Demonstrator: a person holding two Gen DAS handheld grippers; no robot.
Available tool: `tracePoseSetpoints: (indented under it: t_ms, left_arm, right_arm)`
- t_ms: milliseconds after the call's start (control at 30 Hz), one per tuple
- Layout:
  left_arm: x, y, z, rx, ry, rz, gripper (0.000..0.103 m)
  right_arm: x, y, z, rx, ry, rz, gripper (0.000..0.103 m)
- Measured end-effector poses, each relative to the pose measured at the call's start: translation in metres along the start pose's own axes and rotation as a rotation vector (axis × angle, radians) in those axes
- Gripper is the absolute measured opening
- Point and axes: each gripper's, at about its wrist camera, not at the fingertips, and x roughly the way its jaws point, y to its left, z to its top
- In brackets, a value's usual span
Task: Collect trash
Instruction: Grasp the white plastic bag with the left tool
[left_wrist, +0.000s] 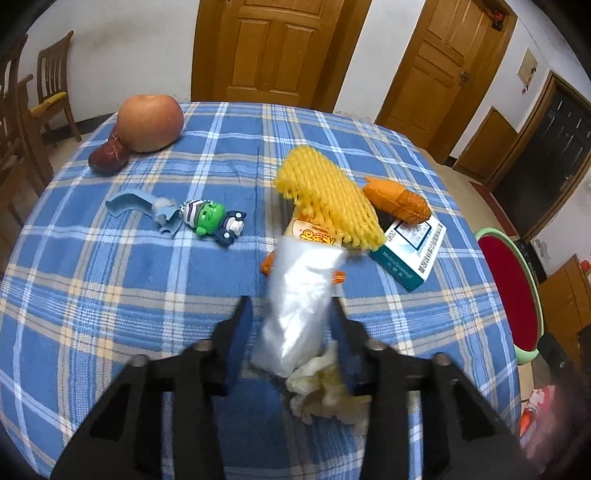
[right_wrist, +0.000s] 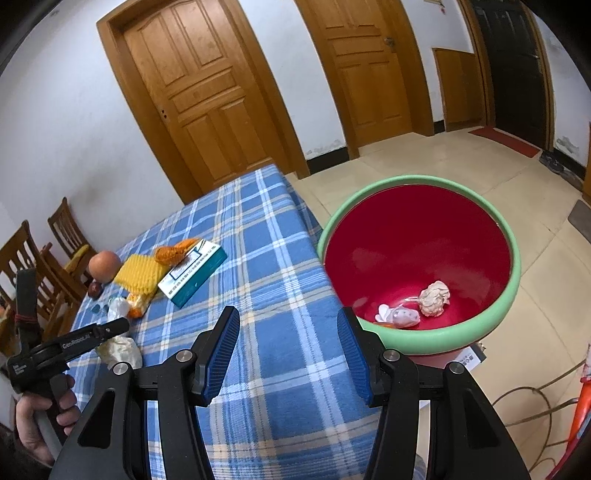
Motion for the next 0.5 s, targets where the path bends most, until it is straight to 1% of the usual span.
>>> tracePoseSetpoints:
  t_ms: [167, 500]
  left_arm:
    - [-0.012, 0.008, -0.006, -0.019, -0.03, -0.015, 0.034]
    - [-0.053, 0.035, -0.013, -0.067, -0.108, -0.016, 0.034]
  right_arm:
    - [0.002, 0.014, 0.0, -0.03, 0.004, 0.015, 0.056]
    - [0.006, 0.049, -0.005, -0.096, 0.02, 0.058, 0.056]
